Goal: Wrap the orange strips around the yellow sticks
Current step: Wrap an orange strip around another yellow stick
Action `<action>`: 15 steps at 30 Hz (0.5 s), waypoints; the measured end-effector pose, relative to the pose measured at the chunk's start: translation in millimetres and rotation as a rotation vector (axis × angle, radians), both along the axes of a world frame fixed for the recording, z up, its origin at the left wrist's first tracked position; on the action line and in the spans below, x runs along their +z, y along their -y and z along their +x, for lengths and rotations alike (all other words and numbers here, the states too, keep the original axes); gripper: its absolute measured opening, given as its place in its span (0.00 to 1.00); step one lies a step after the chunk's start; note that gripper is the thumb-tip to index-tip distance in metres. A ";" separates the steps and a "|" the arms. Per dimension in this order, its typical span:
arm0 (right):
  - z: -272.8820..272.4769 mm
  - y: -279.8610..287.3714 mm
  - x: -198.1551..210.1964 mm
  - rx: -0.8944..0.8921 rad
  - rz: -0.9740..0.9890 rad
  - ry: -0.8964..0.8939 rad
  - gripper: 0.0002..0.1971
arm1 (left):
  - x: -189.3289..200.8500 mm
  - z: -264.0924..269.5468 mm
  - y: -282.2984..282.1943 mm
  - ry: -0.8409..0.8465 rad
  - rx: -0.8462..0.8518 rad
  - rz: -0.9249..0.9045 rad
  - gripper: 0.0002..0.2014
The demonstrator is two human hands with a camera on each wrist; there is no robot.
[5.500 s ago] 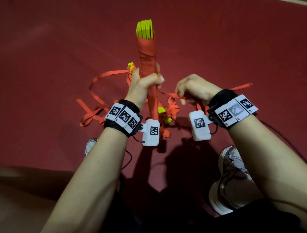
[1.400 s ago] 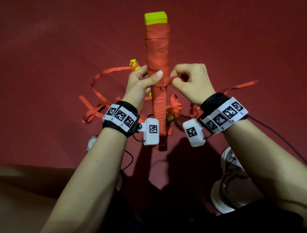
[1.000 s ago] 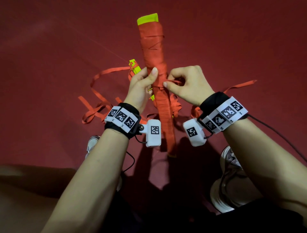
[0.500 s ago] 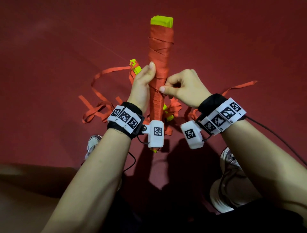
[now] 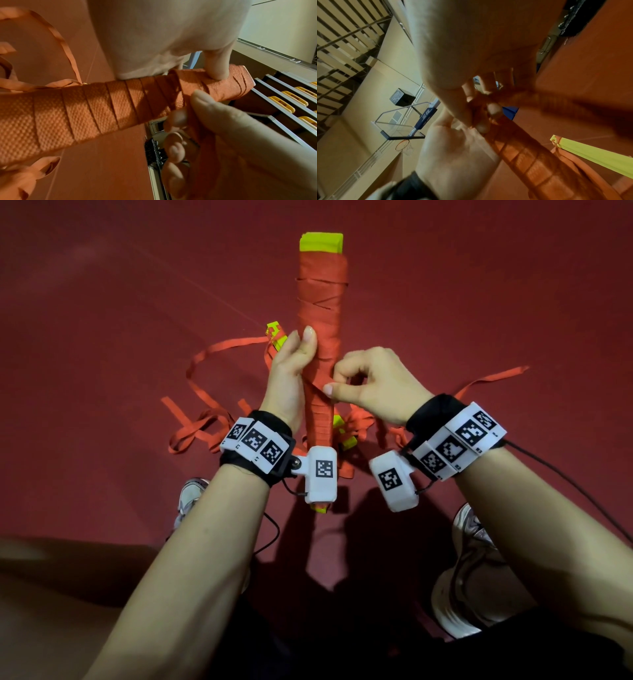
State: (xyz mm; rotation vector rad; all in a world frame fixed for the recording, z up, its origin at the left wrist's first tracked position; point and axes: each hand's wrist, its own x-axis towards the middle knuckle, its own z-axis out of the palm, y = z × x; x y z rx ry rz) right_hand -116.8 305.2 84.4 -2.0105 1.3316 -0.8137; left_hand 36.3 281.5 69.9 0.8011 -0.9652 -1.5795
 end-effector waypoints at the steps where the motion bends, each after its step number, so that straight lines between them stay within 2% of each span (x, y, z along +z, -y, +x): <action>1: 2.6 -0.7 -2.6 -0.006 -0.011 -0.013 0.15 | 0.6 0.1 -0.2 0.004 0.006 0.001 0.12; 7: 13.1 -4.8 -11.1 -0.041 -0.075 -0.033 0.15 | 5.0 4.3 0.7 0.044 0.020 -0.005 0.17; 15: 4.7 -3.5 -1.8 -0.061 0.072 0.034 0.14 | 7.8 3.2 -2.8 0.036 0.048 0.003 0.16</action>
